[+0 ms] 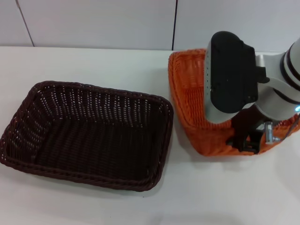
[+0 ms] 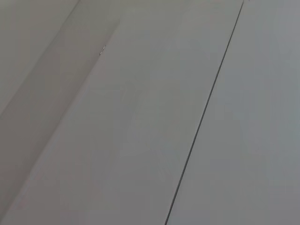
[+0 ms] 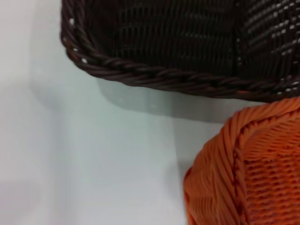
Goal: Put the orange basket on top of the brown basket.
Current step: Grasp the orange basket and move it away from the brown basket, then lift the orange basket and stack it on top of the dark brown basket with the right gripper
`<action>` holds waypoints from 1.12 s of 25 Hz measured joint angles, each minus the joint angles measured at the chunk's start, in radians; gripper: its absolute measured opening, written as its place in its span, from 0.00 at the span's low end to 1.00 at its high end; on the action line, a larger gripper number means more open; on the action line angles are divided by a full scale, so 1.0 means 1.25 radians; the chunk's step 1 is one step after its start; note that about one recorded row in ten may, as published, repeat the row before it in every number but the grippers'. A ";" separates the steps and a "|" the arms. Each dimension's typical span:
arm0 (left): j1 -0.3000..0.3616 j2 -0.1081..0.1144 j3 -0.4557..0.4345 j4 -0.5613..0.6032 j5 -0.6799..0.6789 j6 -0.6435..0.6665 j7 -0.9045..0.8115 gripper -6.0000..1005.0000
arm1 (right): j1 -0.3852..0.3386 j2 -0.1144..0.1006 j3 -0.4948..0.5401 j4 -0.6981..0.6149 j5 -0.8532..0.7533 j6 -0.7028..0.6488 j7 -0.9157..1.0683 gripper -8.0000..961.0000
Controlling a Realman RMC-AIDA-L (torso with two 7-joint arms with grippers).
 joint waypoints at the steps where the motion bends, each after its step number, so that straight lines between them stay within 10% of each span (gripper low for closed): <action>1: 0.000 0.000 0.000 0.000 0.000 0.000 0.000 0.75 | 0.001 0.000 -0.002 0.008 -0.008 -0.002 0.000 0.13; 28: -0.001 -0.009 0.000 0.010 0.001 0.000 0.001 0.75 | 0.009 0.000 -0.095 0.131 -0.121 -0.248 -0.287 0.13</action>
